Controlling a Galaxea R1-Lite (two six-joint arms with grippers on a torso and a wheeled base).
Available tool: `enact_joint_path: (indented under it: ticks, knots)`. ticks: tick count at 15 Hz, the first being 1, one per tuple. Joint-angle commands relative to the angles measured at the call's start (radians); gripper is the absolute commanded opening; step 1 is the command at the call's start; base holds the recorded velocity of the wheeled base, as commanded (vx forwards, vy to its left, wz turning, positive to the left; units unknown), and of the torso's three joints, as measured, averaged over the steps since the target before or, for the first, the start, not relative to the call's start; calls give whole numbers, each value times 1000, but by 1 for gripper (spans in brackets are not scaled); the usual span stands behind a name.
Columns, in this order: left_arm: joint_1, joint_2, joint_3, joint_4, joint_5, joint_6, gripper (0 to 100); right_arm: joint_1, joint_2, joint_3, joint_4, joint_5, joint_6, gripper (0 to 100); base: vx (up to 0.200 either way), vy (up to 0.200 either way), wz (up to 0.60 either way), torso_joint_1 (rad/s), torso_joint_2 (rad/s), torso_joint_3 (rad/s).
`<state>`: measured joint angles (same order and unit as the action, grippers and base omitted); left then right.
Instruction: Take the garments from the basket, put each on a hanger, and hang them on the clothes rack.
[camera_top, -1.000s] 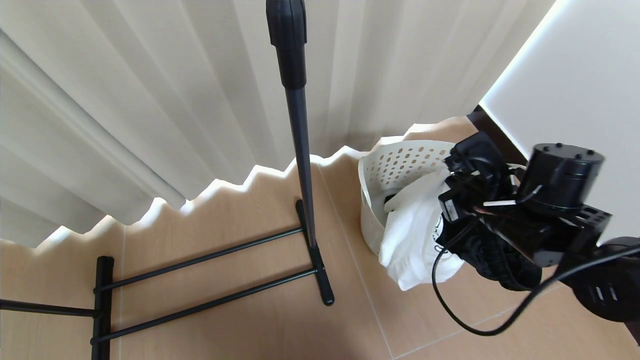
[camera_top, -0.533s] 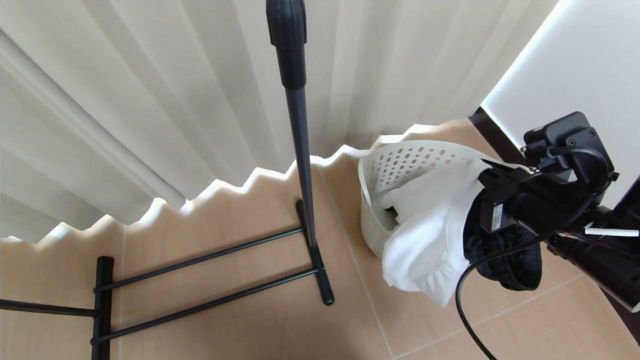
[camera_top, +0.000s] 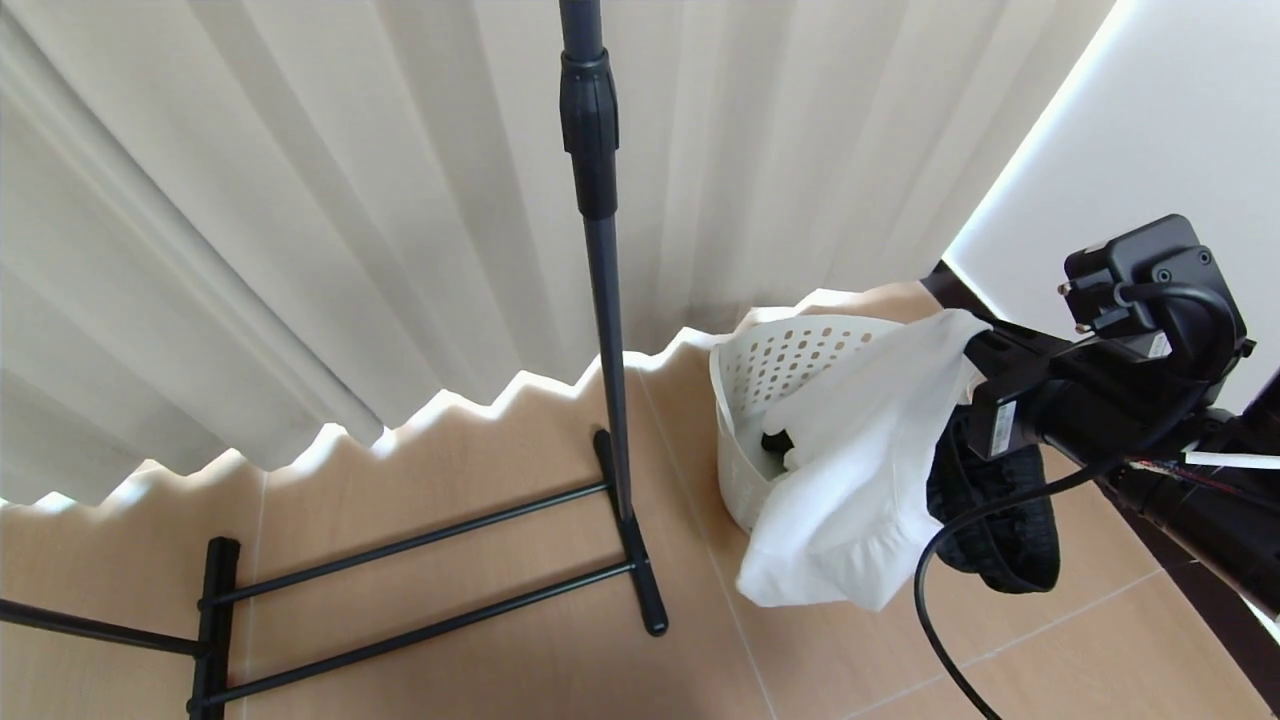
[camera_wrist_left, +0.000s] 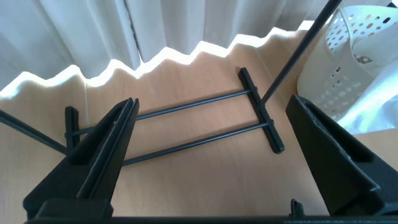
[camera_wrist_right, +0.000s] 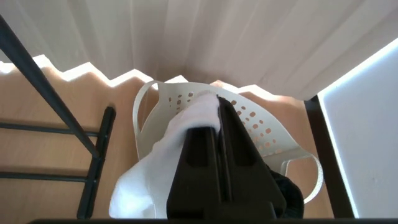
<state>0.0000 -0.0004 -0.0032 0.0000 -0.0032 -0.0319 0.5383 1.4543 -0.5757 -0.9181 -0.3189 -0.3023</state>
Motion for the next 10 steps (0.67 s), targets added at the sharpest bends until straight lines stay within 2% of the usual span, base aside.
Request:
enact_joint_path:
  ticks: [1, 6, 10]
  knots:
    - [0, 0, 0, 0, 0, 0, 100, 0, 9, -1, -2, 0, 0, 0, 0, 0, 0, -2, 2, 198]
    - [0, 0, 0, 0, 0, 0, 100, -21, 8, 4, -2, 4, 11, 0, 0, 0, 0, 1, 2, 199]
    - [0, 0, 0, 0, 0, 0, 100, -21, 8, 10, -4, 4, 9, 0, 0, 0, 0, 17, -292, -68]
